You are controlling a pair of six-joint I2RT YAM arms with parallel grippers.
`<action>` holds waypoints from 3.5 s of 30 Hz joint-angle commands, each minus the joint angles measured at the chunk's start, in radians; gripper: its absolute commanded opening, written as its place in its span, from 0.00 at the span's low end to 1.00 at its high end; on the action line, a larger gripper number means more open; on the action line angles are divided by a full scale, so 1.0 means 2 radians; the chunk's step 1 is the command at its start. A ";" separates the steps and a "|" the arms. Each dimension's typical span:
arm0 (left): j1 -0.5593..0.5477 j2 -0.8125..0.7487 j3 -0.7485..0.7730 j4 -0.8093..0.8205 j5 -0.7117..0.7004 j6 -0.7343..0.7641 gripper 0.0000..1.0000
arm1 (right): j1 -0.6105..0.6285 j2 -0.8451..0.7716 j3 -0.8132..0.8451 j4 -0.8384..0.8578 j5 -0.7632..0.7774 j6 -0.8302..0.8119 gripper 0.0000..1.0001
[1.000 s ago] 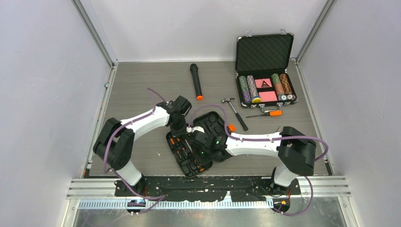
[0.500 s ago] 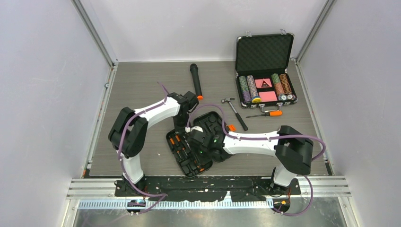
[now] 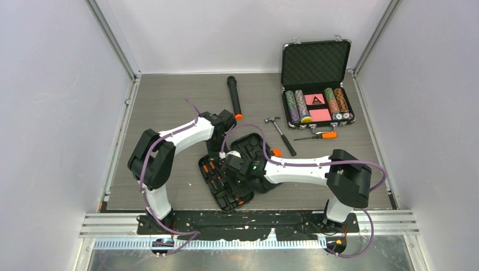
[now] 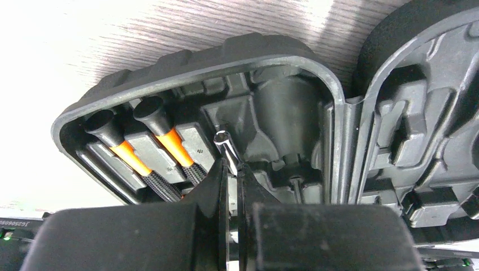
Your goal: Pack the tool kit
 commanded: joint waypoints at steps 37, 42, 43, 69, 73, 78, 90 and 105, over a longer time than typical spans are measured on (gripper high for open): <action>0.000 0.044 -0.167 0.359 0.070 -0.069 0.00 | -0.067 -0.013 -0.125 0.136 -0.088 0.029 0.06; 0.002 -0.045 -0.131 0.293 0.014 -0.029 0.17 | -0.067 -0.021 -0.104 0.117 -0.055 0.017 0.05; 0.004 -0.061 -0.127 0.282 0.004 -0.023 0.22 | -0.067 -0.018 -0.097 0.112 -0.049 0.015 0.05; 0.193 -0.556 -0.200 0.123 -0.148 0.181 0.85 | -0.038 0.046 0.073 0.092 -0.043 0.028 0.19; 0.194 -0.625 -0.209 0.124 -0.174 0.245 0.96 | -0.040 0.008 0.090 0.056 -0.001 -0.003 0.32; 0.193 -0.685 -0.223 0.147 -0.166 0.289 1.00 | -0.075 -0.080 0.083 -0.004 0.064 -0.054 0.56; 0.172 -0.748 -0.274 0.167 -0.230 0.304 1.00 | -0.396 -0.236 -0.027 -0.050 0.219 -0.032 0.99; 0.123 -0.789 -0.285 0.167 -0.276 0.307 0.99 | -0.584 -0.073 0.030 -0.064 0.286 0.130 0.97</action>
